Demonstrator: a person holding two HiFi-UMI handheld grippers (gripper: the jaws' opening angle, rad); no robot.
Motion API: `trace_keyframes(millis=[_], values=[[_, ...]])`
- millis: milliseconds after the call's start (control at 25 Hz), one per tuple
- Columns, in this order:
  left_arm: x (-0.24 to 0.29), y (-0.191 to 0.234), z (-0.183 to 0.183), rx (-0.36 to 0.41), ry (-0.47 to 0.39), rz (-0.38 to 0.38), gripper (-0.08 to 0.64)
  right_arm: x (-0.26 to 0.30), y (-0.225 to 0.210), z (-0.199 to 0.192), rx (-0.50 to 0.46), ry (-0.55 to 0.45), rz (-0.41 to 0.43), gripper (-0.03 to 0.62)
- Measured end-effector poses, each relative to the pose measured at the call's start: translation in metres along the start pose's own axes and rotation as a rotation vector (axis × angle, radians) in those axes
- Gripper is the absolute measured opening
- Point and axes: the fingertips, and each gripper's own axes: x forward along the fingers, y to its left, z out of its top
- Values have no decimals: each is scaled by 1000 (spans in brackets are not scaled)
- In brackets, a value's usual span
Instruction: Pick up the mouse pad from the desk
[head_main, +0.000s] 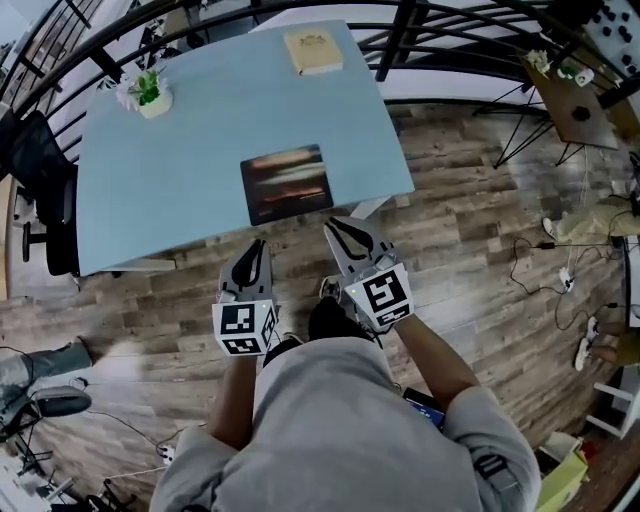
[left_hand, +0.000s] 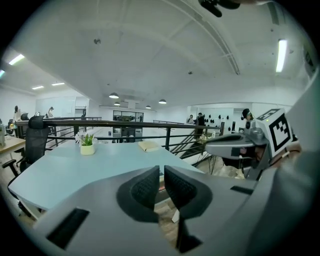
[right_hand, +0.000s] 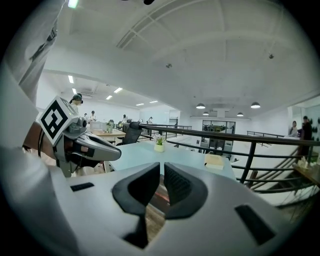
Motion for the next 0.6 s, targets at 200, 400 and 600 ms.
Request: trace_keyframes(millis=[200, 400, 600], values=[[28, -2, 7, -12, 10, 47, 41, 10, -33, -6, 15, 3, 34, 32], [46, 4, 11, -30, 25, 74, 41, 23, -56, -7, 24, -1, 58, 32], [54, 18, 7, -42, 43, 100, 41, 40, -66, -15, 37, 13, 65, 32]])
